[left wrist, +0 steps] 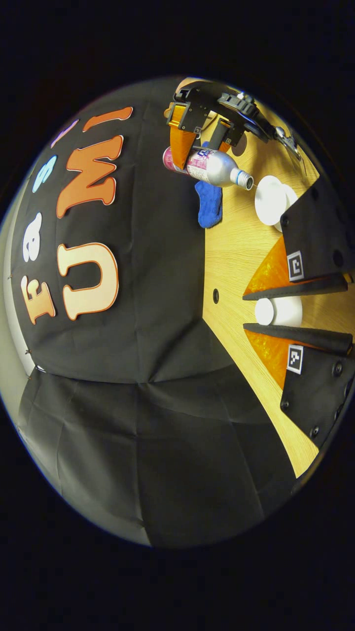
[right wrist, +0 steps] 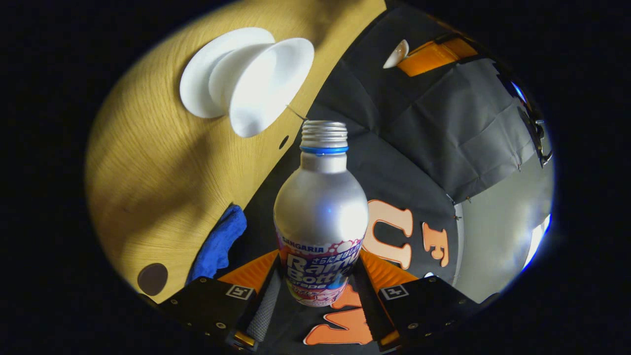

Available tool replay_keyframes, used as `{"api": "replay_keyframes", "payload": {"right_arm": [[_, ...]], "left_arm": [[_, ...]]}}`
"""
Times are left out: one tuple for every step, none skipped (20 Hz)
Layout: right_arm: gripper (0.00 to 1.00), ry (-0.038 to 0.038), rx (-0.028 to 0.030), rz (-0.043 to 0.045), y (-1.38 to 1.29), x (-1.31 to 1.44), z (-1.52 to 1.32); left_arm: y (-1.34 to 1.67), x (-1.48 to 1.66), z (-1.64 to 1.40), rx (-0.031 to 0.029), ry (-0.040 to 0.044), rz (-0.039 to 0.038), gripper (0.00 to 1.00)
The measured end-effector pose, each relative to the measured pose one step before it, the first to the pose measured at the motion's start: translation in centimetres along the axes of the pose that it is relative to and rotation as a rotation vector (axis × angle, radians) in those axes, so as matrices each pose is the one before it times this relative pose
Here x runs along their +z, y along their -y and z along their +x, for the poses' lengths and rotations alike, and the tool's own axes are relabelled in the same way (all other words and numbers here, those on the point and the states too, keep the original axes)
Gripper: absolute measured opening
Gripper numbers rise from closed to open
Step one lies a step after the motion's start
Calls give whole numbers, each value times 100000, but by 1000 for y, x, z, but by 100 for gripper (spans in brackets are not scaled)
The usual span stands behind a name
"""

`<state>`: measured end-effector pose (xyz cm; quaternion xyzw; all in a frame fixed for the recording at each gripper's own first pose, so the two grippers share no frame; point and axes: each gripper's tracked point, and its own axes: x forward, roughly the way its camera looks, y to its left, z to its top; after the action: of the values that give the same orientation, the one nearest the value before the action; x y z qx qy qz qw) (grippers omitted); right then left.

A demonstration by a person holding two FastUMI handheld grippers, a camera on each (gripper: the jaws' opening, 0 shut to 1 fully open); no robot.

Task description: Open the teacup lid with one hand, grasp the water bottle and pour water into the teacup with the other hand; after pouring, place the water bottle on the coaster and then close the teacup lid.

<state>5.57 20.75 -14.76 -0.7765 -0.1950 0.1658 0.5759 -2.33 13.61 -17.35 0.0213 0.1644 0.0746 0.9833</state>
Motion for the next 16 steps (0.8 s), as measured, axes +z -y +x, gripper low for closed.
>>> {"api": "replay_keyframes", "payload": {"right_arm": [[78, -401, 1452, 3389, -431, 48, -171], [78, -277, 812, 2539, -60, 83, -272], [78, -360, 535, 3007, 21, 34, -208], [75, -749, 868, 3927, -198, -85, -327], [78, -716, 1352, 4798, -435, -57, -245], [78, -987, 1802, 5601, -585, -109, -210], [77, -1671, 2948, 7738, -573, -299, -68], [78, -2068, 3575, 9164, -689, -332, 39], [78, -1281, 2973, 8254, -811, -198, -43], [78, -1486, 1144, 6721, -274, -291, -58], [78, -1325, 771, 5651, -302, -244, -103], [78, -1185, 264, 5281, -141, -80, -87], [79, -1477, 577, 5247, -69, -309, 15], [78, -1645, 721, 5389, -304, -490, 282], [78, -3002, 720, 6769, -245, -490, 146], [78, -3118, 1774, 7714, -784, -418, 135]], "left_arm": [[229, 90, 14, -8, 246, 643, 33], [188, 68, 86, -269, 300, 320, 33], [137, 350, 32, -85, 911, -158, 33], [310, 200, -239, -461, 505, -460, 33], [133, 267, -10, -138, 610, -203, 33], [191, 110, -44, -404, 358, -5, 33], [304, 110, 34, -529, 156, -26, 33], [406, 43, 26, -640, -44, -190, 33], [260, 123, 111, -603, 99, -201, 33], [242, 57, 30, -455, 72, -76, 33], [274, 88, 36, -361, 35, 200, 33], [313, 147, 105, -419, 152, 107, 33], [334, 244, 21, -621, 231, 24, 33], [280, 176, 28, -598, 377, -111, 33], [358, 165, -27, -528, 213, 74, 33], [214, 140, -55, -521, 270, 245, 33]]}}
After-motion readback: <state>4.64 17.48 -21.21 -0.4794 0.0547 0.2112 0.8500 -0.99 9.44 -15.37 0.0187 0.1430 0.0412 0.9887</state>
